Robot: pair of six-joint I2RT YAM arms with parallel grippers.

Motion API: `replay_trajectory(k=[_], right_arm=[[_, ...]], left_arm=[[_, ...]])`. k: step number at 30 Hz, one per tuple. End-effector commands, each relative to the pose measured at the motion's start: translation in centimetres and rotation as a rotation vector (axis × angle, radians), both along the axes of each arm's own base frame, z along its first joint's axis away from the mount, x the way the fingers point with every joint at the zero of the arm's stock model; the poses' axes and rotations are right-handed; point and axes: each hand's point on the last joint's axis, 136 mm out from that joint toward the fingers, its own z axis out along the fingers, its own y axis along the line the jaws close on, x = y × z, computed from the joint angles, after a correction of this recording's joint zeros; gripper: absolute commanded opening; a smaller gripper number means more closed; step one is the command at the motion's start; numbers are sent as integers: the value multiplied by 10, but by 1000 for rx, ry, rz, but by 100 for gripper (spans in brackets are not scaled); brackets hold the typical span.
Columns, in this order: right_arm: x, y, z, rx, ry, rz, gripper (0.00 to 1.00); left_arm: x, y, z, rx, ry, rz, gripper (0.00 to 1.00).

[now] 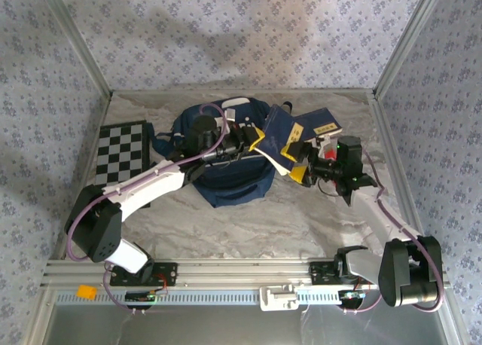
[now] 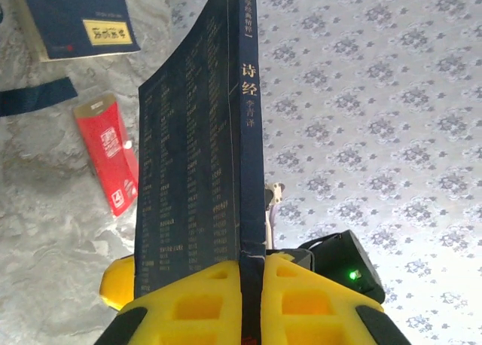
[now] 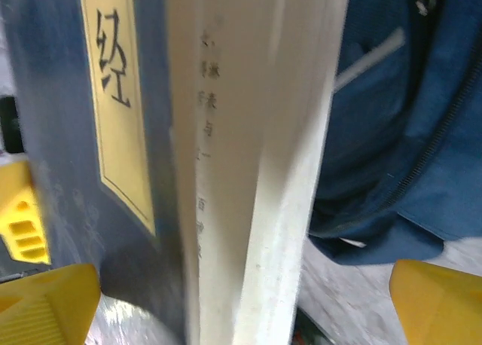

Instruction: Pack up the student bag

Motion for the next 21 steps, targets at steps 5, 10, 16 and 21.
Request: replay_trajectory(k=[5,10,16,21], right_arm=[[12,12,68,208,-151,-10,100],[8,6,83,192,-184,-25,94],[1,3,98,173,-234,-28,82],[4,6,92,146,-217,-22,64]], left_arm=[[-4,-4,66,-155,-108,19,0],[-1,13,38,-9,-104,79,0],[-4,34,23,104,-112,117,0],[-9,36,17,128,-114,112,0]])
